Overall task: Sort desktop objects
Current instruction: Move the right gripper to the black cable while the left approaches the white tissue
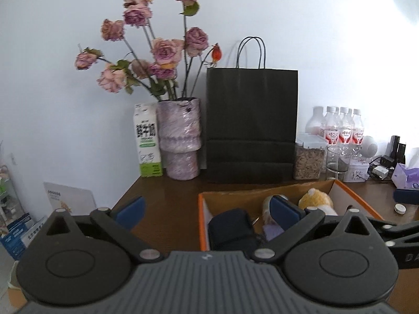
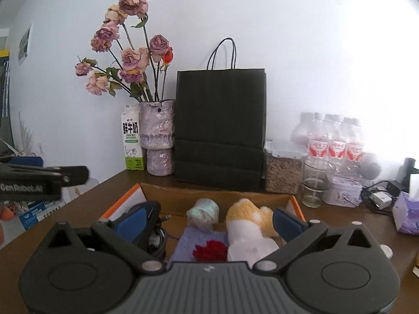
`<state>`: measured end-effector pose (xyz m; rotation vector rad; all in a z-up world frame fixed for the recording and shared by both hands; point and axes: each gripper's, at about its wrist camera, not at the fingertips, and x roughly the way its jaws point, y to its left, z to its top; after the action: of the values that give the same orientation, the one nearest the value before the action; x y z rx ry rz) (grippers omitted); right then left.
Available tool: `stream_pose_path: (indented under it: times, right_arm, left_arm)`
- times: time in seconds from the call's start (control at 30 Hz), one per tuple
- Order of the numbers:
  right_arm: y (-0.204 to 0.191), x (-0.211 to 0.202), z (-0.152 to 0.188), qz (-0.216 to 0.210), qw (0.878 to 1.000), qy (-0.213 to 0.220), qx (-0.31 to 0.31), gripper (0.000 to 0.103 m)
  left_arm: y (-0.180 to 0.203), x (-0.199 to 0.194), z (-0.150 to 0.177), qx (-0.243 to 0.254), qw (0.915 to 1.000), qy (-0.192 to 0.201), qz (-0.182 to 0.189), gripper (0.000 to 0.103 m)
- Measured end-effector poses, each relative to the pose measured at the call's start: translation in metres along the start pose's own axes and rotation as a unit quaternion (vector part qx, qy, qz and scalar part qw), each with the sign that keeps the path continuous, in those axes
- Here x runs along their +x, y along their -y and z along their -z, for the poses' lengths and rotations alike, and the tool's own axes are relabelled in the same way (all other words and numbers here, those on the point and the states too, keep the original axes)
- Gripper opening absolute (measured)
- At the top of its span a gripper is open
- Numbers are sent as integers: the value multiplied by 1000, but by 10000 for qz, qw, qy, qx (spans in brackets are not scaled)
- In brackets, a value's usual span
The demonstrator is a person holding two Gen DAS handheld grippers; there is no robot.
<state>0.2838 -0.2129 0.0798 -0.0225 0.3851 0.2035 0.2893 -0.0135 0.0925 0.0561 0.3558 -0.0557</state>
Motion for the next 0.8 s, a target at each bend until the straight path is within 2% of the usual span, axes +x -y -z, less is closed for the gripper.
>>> stream_pose_path:
  times: [0.4,0.67,0.8]
  right_arm:
    - [-2,-33,62,36,9979,-651,18,103]
    - [-7,-35,100,54,9930,-1180,23,103]
    - [-8,-34,114,51,9904,-1378,67,103]
  left_arm:
    - [-20,-39,58,-189,9992,-357,-44,103]
    - [-28,-44,96,-302,9963,-799,60,103]
    - [-26,-42,110,-203,9943,-1037,147,103]
